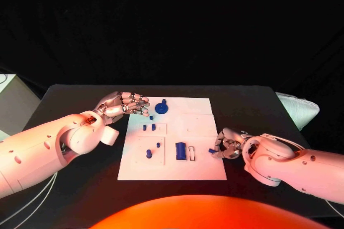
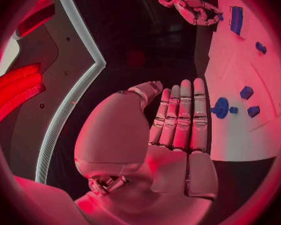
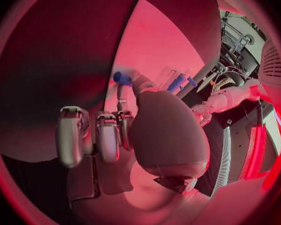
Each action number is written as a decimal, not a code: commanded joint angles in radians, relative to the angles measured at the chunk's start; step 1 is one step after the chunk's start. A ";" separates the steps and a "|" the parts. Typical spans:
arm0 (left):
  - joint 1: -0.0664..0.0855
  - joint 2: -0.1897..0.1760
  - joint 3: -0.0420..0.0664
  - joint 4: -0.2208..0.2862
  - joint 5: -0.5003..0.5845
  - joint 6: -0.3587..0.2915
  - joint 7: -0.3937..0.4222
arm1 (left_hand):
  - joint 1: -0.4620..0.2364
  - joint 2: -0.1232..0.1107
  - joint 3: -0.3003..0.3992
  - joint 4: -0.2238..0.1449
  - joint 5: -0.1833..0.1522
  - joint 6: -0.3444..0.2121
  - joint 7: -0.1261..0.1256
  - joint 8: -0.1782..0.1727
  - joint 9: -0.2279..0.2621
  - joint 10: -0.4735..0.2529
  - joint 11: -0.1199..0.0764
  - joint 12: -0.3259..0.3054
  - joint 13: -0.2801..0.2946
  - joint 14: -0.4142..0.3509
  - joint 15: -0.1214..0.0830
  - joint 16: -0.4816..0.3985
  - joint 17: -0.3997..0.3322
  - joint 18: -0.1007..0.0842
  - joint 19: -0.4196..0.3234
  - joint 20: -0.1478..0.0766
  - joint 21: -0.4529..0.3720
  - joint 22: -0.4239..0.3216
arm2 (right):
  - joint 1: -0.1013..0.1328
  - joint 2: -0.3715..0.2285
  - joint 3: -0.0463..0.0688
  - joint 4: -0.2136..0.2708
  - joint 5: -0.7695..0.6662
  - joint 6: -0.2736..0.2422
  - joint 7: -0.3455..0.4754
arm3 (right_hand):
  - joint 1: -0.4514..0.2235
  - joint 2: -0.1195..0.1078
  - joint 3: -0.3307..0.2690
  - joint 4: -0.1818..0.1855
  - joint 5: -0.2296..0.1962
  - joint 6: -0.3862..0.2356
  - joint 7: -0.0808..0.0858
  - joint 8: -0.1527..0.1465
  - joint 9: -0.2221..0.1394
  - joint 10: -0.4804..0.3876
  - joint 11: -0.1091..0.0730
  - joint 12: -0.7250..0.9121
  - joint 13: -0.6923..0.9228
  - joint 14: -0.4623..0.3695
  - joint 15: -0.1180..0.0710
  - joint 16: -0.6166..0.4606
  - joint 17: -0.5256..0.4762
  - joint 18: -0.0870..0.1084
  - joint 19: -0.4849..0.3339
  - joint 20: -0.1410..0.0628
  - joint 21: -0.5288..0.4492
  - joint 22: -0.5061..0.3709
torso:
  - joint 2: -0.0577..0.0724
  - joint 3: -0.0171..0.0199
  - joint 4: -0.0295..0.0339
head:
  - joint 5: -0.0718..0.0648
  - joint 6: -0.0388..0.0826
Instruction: Assemble the parts on the task board
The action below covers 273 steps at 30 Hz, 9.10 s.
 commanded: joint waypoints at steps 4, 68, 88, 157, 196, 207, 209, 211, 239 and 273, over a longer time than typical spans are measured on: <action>-0.001 0.000 0.001 0.003 0.006 0.019 0.003 | -0.005 0.005 0.001 0.005 0.002 0.000 0.003 -0.006 -0.002 0.000 0.007 -0.005 0.001 0.006 0.002 -0.003 0.002 0.002 0.001 0.003 -0.006 -0.001 | -0.013 0.004 -0.011 -0.009 -0.047 0.072 -0.038 | 0.014 -0.024 0.096 -0.029 0.057 0.021 0.004 -0.032 -0.142 0.052 0.008 -0.008 0.204 0.102 0.006 0.003 0.259 -0.003 0.080 0.005 -0.002 0.228 | -0.001 -0.0003 -0.0008 | 0.002 0.000; -0.001 0.000 0.001 0.007 0.005 0.036 -0.011 | -0.005 0.010 0.005 0.006 0.002 -0.001 0.004 -0.007 -0.002 -0.001 0.007 -0.006 0.001 0.006 0.003 -0.007 0.006 0.002 0.003 0.004 -0.008 -0.003 | 0.016 0.130 -0.011 0.015 0.235 -0.030 -0.036 | -0.317 -0.011 0.196 0.045 0.138 0.030 -0.010 -0.008 -0.101 0.079 -0.002 0.037 0.233 0.103 -0.002 0.006 0.263 -0.009 0.086 -0.002 0.035 0.236 | 0.001 0.0001 -0.0011 | 0.015 0.000; -0.001 -0.001 0.001 0.008 0.005 0.038 -0.013 | -0.007 0.010 0.004 0.008 0.002 -0.002 0.004 -0.007 -0.002 -0.002 0.007 -0.007 0.001 0.006 0.003 -0.008 0.007 0.002 0.002 0.004 -0.009 -0.004 | 0.014 0.139 -0.011 0.019 0.228 -0.047 -0.031 | -0.326 -0.013 0.187 0.049 0.135 0.028 -0.008 -0.008 -0.100 0.079 -0.001 0.036 0.233 0.103 -0.002 0.006 0.263 -0.009 0.086 -0.002 0.033 0.235 | 0.001 0.0001 -0.0008 | 0.020 0.000; -0.002 -0.003 0.001 0.006 0.005 0.039 -0.018 | -0.009 0.010 0.004 0.010 0.002 -0.004 0.005 -0.008 -0.003 -0.003 0.008 -0.008 0.000 0.005 0.004 -0.011 0.009 0.002 0.002 0.005 -0.011 -0.005 | 0.009 0.099 -0.010 0.031 0.201 -0.033 0.012 | -0.254 0.015 0.053 0.025 -0.025 0.038 -0.015 0.002 -0.086 0.082 -0.007 0.040 0.237 0.103 -0.006 0.006 0.263 -0.011 0.087 -0.004 0.044 0.237 | 0.001 0.0009 -0.0009 | 0.025 0.000; -0.003 -0.004 0.001 0.003 0.005 0.040 -0.017 | -0.009 0.011 0.005 0.010 0.002 -0.004 0.005 -0.009 -0.003 -0.004 0.008 -0.009 0.001 0.005 0.004 -0.015 0.012 0.002 0.002 0.005 -0.015 -0.007 | 0.002 0.095 -0.009 0.007 0.229 0.007 0.048 | -0.196 -0.013 0.073 0.010 -0.044 0.038 -0.016 -0.002 -0.092 0.078 -0.007 0.030 0.233 0.103 -0.006 0.006 0.263 -0.008 0.084 -0.006 0.029 0.234 | -0.001 0.0003 -0.0010 | 0.023 0.000; -0.013 0.005 0.001 -0.024 0.044 0.021 0.006 | -0.010 0.011 0.005 0.011 0.002 -0.004 0.005 -0.009 -0.003 -0.004 0.009 -0.009 0.001 0.005 0.004 -0.015 0.013 0.002 0.002 0.006 -0.015 -0.008 | 0.031 0.049 0.000 -0.039 0.529 -0.041 0.479 | -0.161 -0.021 -0.031 0.038 0.025 -0.067 0.026 -0.029 -0.095 -0.040 0.031 -0.170 0.134 0.072 0.025 -0.070 0.164 0.050 0.006 0.022 -0.337 0.139 | -0.015 -0.0039 -0.0057 | 0.022 0.000; -0.014 0.009 0.001 -0.034 0.054 0.010 0.015 | -0.010 0.010 0.005 0.011 0.002 -0.004 0.005 -0.009 -0.003 -0.004 0.009 -0.009 0.001 0.005 0.004 -0.016 0.013 0.002 0.002 0.006 -0.015 -0.008 | 0.042 0.053 0.001 -0.072 0.604 -0.051 0.554 | -0.149 -0.012 -0.033 0.037 0.034 -0.076 0.030 -0.029 -0.093 -0.053 0.034 -0.188 0.123 0.066 0.028 -0.084 0.149 0.056 -0.003 0.026 -0.380 0.125 | -0.022 -0.0065 -0.0064 | 0.021 0.000; -0.014 0.016 0.001 -0.046 0.064 -0.005 0.027 | -0.011 0.010 0.005 0.012 0.002 -0.004 0.005 -0.009 -0.003 -0.004 0.008 -0.009 0.001 0.005 0.005 -0.016 0.014 0.002 0.002 0.006 -0.016 -0.008 | 0.054 0.061 0.004 -0.113 0.678 -0.065 0.625 | -0.132 -0.002 -0.032 0.033 0.044 -0.088 0.034 -0.028 -0.091 -0.079 0.038 -0.225 0.102 0.051 0.032 -0.115 0.114 0.067 -0.021 0.030 -0.456 0.101 | -0.028 -0.0074 -0.0055 | 0.021 0.000; 0.028 0.103 -0.031 -0.153 0.131 -0.212 0.104 | -1.398 0.155 -0.479 -0.110 -0.279 -0.897 -0.201 -0.275 -0.323 -1.040 -0.143 -0.236 -0.072 -1.004 -0.097 -0.414 -0.407 -0.177 -0.942 -0.195 -0.382 -0.290 | 0.138 0.201 0.045 -0.393 0.978 -0.180 0.840 | -0.740 0.189 -0.211 -0.236 -0.160 -1.010 -0.083 -0.399 -0.500 -1.466 0.000 -1.481 -1.308 -1.468 0.066 -1.564 -1.307 -0.030 -1.466 -0.036 -1.419 -1.308 | -0.057 0.0120 -0.0074 | 0.027 0.045; 0.209 0.123 -0.243 0.099 0.319 -0.778 0.261 | -1.398 0.155 -0.479 -0.110 -0.279 -0.897 -0.201 -0.275 -0.323 -1.040 -0.143 -0.236 -0.072 -1.004 -0.097 -0.414 -0.407 -0.177 -0.942 -0.195 -0.382 -0.290 | 0.121 0.206 0.130 -0.166 1.415 -0.415 1.026 | -1.448 0.189 -0.211 -0.236 -0.160 -1.010 -0.083 -0.399 -0.500 -1.466 0.000 -1.481 -1.308 -1.468 0.066 -1.564 -1.307 -0.030 -1.466 -0.036 -1.419 -1.308 | -0.028 0.0514 -0.0234 | 0.030 0.273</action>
